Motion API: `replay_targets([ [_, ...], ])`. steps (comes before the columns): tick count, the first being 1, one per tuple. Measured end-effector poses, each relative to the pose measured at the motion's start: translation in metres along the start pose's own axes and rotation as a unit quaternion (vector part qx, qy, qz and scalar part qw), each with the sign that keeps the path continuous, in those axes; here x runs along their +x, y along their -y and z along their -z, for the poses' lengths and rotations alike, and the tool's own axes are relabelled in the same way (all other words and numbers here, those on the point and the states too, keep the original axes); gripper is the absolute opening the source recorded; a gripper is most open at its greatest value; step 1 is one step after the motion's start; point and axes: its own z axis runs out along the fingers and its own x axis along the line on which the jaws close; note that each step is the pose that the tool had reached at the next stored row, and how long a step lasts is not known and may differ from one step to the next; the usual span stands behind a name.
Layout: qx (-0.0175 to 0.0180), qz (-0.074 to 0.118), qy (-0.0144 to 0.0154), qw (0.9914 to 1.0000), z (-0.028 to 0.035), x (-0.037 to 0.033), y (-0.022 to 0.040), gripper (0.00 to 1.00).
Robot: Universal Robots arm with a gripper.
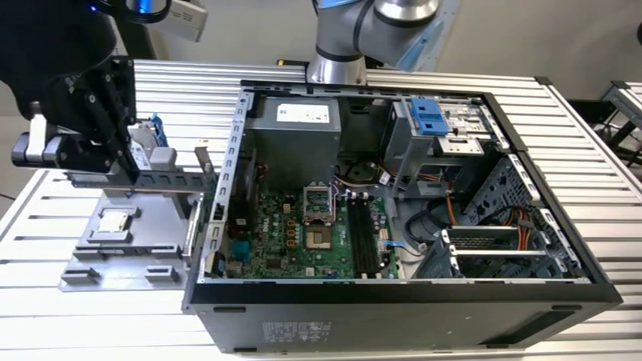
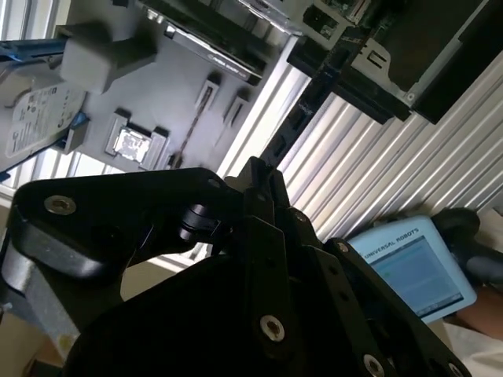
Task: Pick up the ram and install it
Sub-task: 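Pick up the ram and move it above insertion slot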
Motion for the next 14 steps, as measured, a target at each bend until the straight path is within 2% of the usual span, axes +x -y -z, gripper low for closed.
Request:
replay_targets([
  [14, 0.0000, 0.000, 0.0000, 1.00000, 0.0001, -0.0042, 0.0258, 0.00],
])
